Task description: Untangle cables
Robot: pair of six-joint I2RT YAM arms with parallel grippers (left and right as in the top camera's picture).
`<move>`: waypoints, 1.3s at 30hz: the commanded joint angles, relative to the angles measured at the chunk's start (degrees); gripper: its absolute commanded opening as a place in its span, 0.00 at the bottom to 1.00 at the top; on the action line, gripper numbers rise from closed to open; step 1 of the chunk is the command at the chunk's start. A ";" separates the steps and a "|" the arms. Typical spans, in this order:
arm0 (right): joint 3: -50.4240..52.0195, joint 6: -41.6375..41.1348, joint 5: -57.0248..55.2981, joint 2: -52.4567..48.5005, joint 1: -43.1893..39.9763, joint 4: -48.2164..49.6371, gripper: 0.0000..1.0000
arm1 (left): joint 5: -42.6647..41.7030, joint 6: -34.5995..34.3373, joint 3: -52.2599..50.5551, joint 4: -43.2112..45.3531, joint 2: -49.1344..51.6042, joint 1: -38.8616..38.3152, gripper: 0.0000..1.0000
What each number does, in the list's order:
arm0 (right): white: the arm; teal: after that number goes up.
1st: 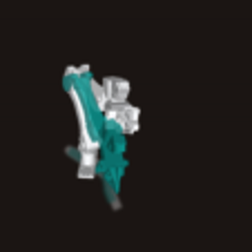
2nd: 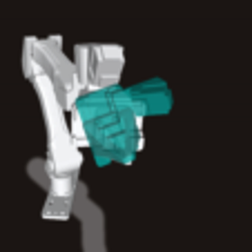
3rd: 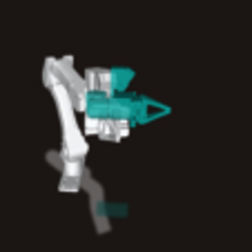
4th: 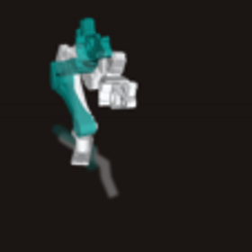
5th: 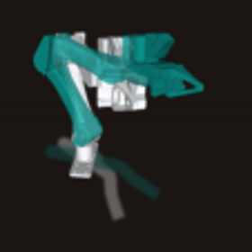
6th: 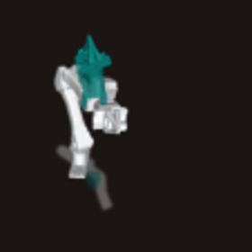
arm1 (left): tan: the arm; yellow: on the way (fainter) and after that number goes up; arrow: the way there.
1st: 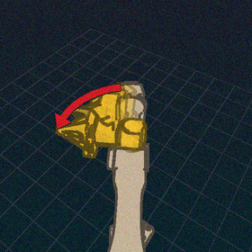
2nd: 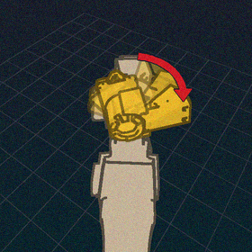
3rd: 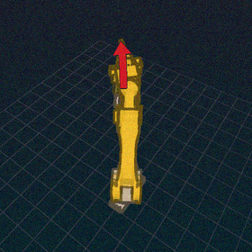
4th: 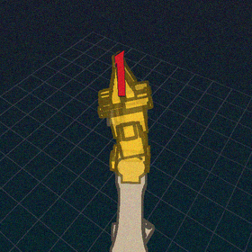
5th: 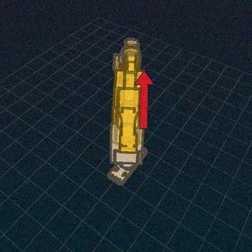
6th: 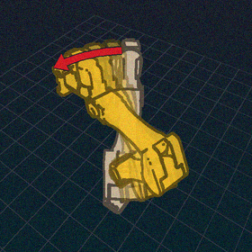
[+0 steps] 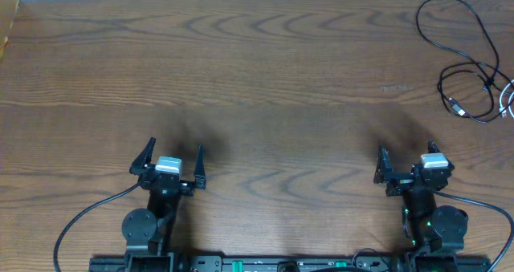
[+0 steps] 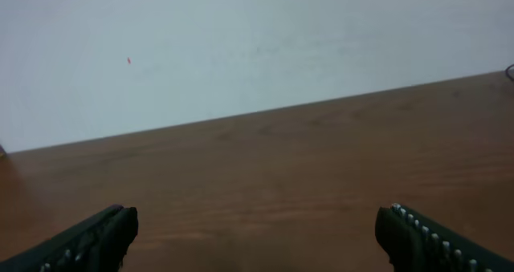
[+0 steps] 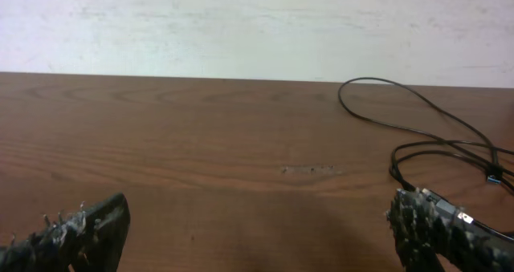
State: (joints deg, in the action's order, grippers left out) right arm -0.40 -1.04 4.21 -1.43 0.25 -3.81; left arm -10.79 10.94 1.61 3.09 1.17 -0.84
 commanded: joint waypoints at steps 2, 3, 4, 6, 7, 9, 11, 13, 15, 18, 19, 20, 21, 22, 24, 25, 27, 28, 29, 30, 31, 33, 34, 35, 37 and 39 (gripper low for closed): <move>0.09 -0.61 -0.22 0.31 0.17 -0.24 0.99 | -0.07 1.09 -1.40 -3.74 -1.07 0.13 0.99; 0.09 -0.61 -0.22 0.31 0.17 -0.24 0.99 | -0.07 1.31 -1.40 -4.98 -1.07 0.13 0.99; 0.09 -0.61 -0.22 0.31 0.17 -0.24 0.99 | 0.00 1.44 -1.40 -6.54 -1.07 0.13 0.99; 0.09 -0.61 -0.22 0.31 0.17 -0.24 0.99 | 0.37 1.01 -1.40 -6.51 -1.07 0.11 0.99; 0.09 -0.61 -0.22 0.31 0.17 -0.24 0.99 | 0.37 1.01 -1.40 -6.47 -1.07 0.11 0.99; 0.09 -0.61 -0.22 0.31 0.17 -0.24 0.99 | 0.35 1.01 -1.38 -6.27 -1.07 0.13 0.99; 0.09 -0.61 -0.22 0.31 0.17 -0.24 0.99 | 0.35 1.01 -1.38 -6.27 -0.98 0.13 0.99; 0.09 -0.61 -0.22 0.31 0.17 -0.24 0.99 | 0.35 1.01 -1.38 -6.27 -0.92 0.13 0.99; 0.09 -0.61 -0.22 0.31 0.17 -0.24 0.99 | 0.35 1.01 -1.38 -6.27 -0.90 0.13 0.99; 0.09 -0.61 -0.22 0.31 0.17 -0.24 0.99 | 0.35 1.01 -1.38 -6.27 -0.90 0.13 0.99; 0.09 -0.61 -0.22 0.31 0.17 -0.24 0.99 | 0.35 1.01 -1.38 -6.27 -0.90 0.13 0.99; 0.09 -0.61 -0.22 0.31 0.17 -0.24 0.99 | 0.35 1.01 -1.38 -6.27 -0.90 0.13 0.99; 0.09 -0.61 -0.22 0.31 0.17 -0.24 0.99 | 0.35 1.01 -1.38 -6.27 -0.90 0.13 0.99; 0.09 -0.61 -0.22 0.31 0.17 -0.24 0.99 | 0.35 1.01 -1.38 -6.27 -0.90 0.13 0.99; 0.09 -0.61 -0.22 0.31 0.17 -0.24 0.99 | 0.35 1.01 -1.38 -6.27 -0.90 0.13 0.99; 0.09 -0.61 -0.22 0.31 0.17 -0.24 0.99 | 0.35 1.01 -1.38 -6.27 -0.90 0.13 0.99; 0.09 -0.61 -0.22 0.31 0.17 -0.24 0.99 | 0.35 1.01 -1.38 -6.27 -0.90 0.13 0.99; 0.09 -0.61 -0.22 0.31 0.17 -0.24 0.99 | 0.35 1.03 -1.38 -6.27 -0.90 0.13 0.99; 0.09 -0.61 -0.22 0.31 0.17 -0.24 0.99 | 0.35 1.01 -1.38 -6.27 -0.90 0.13 0.99; 0.09 -0.61 -0.22 0.31 0.17 -0.24 0.99 | 0.35 1.01 -1.38 -6.27 -0.90 0.13 0.99; 0.09 -0.61 -0.22 0.31 0.17 -0.24 0.99 | 0.35 1.01 -1.38 -6.27 -0.90 0.13 0.99; 0.09 -0.61 -0.22 0.31 0.17 -0.24 0.99 | 0.35 1.01 -1.38 -6.27 -0.90 0.13 0.99; 0.09 -0.61 -0.22 0.31 0.17 -0.24 0.99 | 0.35 1.01 -1.38 -6.27 -0.90 0.13 0.99; 0.09 -0.61 -0.22 0.31 0.17 -0.24 0.99 | 0.35 1.01 -1.38 -6.27 -0.90 0.13 0.99; 0.09 -0.61 -0.22 0.31 0.17 -0.24 0.99 | 0.35 1.01 -1.38 -6.27 -0.90 0.13 0.99; 0.09 -0.61 -0.22 0.31 0.17 -0.24 0.99 | 0.35 1.01 -1.38 -6.27 -0.90 0.13 0.99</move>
State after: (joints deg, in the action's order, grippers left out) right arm -0.40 -1.04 4.21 -1.43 0.25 -3.81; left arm -9.91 11.44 0.80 -0.58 0.62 -0.84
